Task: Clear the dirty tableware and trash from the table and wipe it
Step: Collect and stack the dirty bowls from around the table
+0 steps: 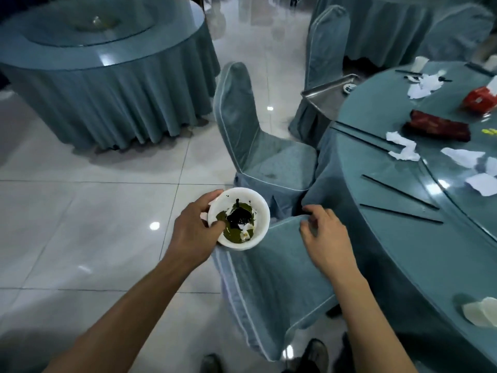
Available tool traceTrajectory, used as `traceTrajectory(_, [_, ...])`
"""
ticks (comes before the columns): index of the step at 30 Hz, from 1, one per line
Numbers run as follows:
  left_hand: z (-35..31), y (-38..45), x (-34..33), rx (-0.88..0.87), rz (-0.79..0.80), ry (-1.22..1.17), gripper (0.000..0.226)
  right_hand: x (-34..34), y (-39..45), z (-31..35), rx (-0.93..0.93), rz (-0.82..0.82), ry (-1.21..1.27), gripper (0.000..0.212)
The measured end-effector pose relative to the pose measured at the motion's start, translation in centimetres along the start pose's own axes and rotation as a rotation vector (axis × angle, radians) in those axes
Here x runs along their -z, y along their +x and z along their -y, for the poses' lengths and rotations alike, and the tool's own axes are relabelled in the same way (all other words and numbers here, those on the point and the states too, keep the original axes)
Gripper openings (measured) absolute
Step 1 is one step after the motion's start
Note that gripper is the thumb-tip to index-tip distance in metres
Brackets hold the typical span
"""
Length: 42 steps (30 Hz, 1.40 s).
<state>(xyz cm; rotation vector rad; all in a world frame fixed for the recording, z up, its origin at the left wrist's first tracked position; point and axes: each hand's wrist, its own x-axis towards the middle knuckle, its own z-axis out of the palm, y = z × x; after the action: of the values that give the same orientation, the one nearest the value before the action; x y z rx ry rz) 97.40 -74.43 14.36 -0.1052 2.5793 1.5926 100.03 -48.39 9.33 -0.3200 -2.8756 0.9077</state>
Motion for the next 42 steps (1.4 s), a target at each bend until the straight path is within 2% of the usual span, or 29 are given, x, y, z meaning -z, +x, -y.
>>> traceTrajectory(7, [4.0, 1.9, 11.9, 0.056, -0.066, -0.073, 0.061, -6.9, 1.4, 11.3, 0.055, 0.075, 0.051, 0.030])
traceTrajectory(15, [7.1, 9.3, 18.8, 0.094, -0.150, -0.145, 0.070, -13.7, 8.8, 17.8, 0.076, 0.133, 0.059, 0.028])
traceTrajectory(21, [7.8, 20.1, 21.8, 0.098, -0.182, -0.134, 0.069, -18.5, 19.1, 21.3, 0.058, 0.136, 0.111, 0.026])
traceTrajectory(30, [4.7, 36.5, 25.9, 0.047, -0.237, -0.165, 0.066, -20.9, 35.7, 27.6, 0.124, 0.121, 0.060, 0.028])
traceTrajectory(35, [3.7, 47.7, 26.1, 0.007, -0.179, -0.197, 0.067, -22.5, 45.6, 29.7, 0.163, -0.036, -0.101, 0.035])
traceTrajectory(42, [2.0, 65.9, 26.6, -0.054, -0.029, -0.209, 0.066, -25.1, 59.6, 32.1, 0.065, -0.079, -0.181, 0.041])
